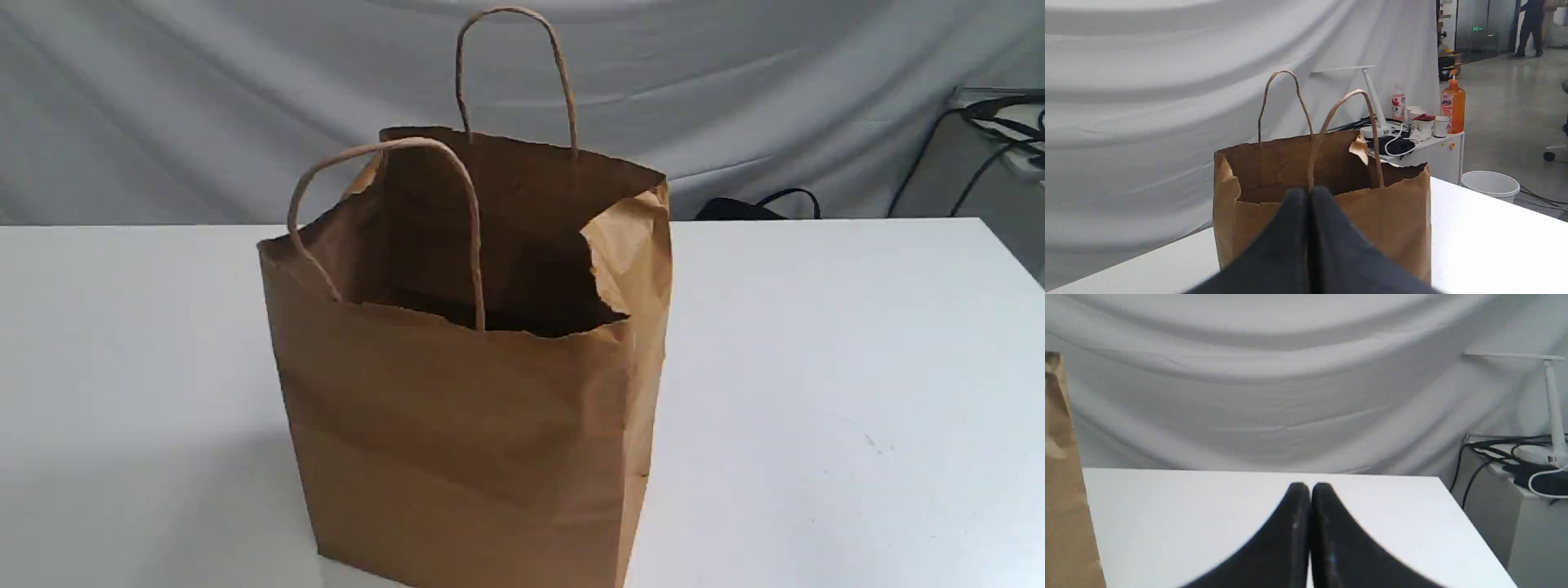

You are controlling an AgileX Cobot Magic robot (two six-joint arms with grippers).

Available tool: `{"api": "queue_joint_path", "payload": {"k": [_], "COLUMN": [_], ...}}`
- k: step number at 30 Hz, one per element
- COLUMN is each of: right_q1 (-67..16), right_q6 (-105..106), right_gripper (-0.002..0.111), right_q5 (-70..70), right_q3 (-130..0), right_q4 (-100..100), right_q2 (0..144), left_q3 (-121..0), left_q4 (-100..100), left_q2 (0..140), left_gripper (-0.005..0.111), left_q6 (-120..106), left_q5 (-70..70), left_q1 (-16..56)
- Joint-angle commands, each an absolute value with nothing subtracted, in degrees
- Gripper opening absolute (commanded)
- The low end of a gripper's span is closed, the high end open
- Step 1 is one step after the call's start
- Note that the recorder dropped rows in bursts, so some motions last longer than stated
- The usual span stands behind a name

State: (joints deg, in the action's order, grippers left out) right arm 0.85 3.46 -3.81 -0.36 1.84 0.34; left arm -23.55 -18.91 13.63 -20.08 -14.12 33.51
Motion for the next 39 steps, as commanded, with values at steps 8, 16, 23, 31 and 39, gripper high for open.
{"api": "queue_joint_path", "payload": {"k": [8,16,23,31,39], "right_q1": [1.16,1.16,1.16,1.16,1.16], "right_q6": [-0.42,-0.41,-0.41,-0.51,-0.51], "right_gripper": [0.0,0.0,0.0,0.0,0.0], "right_q5": [-6.27,-7.77,-7.77,-7.77,-7.77], "right_q3": [0.0,0.0,0.0,0.0,0.0], "right_q4": [-4.98,-4.74,-4.74,-4.75,-4.75], "right_q2": [0.0,0.0,0.0,0.0,0.0], "left_q3": [-23.39,-23.39,-23.39,-23.39,-23.39], "left_q4": [-18.92,-18.92,-18.92,-18.92,-18.92], "left_q2": [13.42,13.42,13.42,13.42,13.42], "left_gripper": [0.0,0.0,0.0,0.0,0.0], "left_q6": [-19.87,-19.67,-19.67,-19.87,-19.87], "left_q5": [-13.68,-13.68,-13.68,-13.68,-13.68], "left_q1": [33.88,33.88,33.88,33.88,33.88]}}
